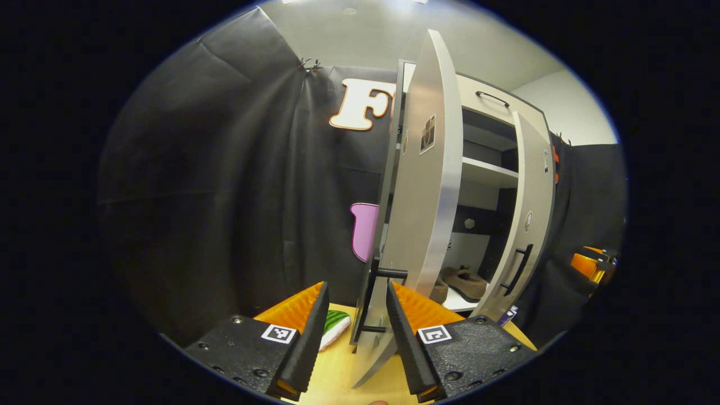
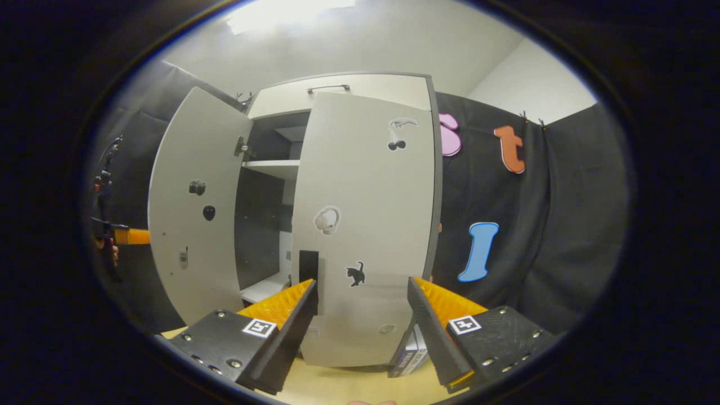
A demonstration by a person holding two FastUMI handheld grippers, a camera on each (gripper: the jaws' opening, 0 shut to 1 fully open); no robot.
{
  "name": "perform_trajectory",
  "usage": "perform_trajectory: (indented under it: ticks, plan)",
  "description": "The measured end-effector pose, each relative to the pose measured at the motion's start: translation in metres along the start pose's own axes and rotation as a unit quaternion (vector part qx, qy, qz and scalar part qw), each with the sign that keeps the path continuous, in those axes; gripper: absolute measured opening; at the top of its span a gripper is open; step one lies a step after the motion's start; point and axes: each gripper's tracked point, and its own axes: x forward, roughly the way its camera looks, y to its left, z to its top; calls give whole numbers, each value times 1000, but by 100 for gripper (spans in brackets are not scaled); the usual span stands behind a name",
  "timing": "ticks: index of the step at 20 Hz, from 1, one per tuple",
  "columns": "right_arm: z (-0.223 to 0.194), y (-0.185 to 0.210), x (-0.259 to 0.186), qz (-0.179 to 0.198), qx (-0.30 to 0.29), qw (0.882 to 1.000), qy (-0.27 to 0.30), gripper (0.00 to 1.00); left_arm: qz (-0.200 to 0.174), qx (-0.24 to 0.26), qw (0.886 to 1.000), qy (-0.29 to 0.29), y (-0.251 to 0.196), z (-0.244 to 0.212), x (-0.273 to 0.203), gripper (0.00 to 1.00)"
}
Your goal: Grab one shoe with the right hand and put it into the shoe cabinet, grab the other shoe with the left hand and put it into the shoe cabinet; then close the right door with the right hand and the left door with the left hand.
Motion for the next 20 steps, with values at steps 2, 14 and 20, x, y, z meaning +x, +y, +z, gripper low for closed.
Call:
perform_trajectory:
  ticks: [2,14,20]
  plan:
    - [-2,2,0,1,-1,1000,3,96,-11,-11,1000,0,-8,1,4,60]
    - [0,-9,-7,-10,-14,1000,3,96,-97,-24,995,16,-67,-8,11,64]
    - [0,-21,-13,-25,-16,1000,1,96,-110,-15,993,28,-81,-16,18,60]
